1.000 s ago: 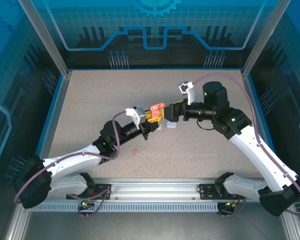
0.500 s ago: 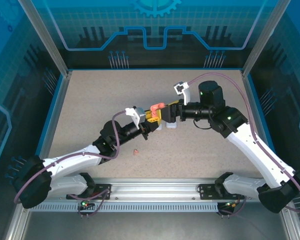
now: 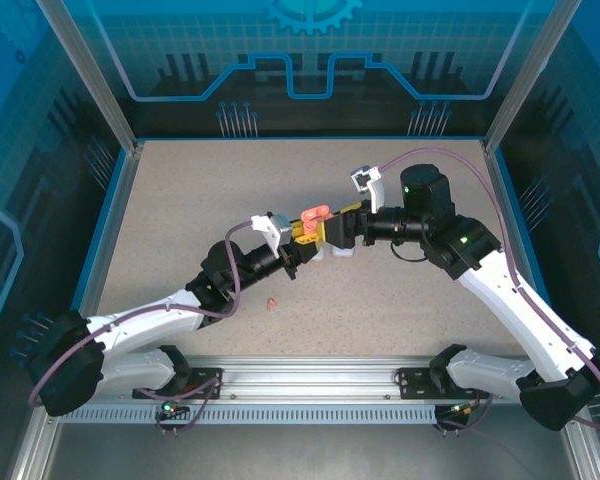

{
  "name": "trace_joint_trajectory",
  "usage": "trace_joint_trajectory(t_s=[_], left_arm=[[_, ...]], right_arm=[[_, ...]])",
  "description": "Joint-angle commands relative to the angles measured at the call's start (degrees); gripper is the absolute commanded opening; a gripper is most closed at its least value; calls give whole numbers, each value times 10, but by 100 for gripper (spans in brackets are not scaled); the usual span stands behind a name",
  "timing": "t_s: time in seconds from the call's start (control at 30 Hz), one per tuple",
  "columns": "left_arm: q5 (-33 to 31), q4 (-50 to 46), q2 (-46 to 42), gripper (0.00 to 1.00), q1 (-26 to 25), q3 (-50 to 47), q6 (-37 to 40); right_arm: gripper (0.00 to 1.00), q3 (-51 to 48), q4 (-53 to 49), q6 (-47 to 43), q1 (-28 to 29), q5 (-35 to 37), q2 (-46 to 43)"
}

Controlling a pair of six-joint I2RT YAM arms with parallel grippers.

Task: Insert the wireless bluetooth earbuds into the charging case

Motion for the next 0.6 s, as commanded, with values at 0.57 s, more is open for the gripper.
trace_joint_trajectory(t_s=[0.57], left_arm=[[-11, 6, 7, 0, -4, 8, -11]], right_arm=[[79, 45, -58, -18, 4, 13, 9]])
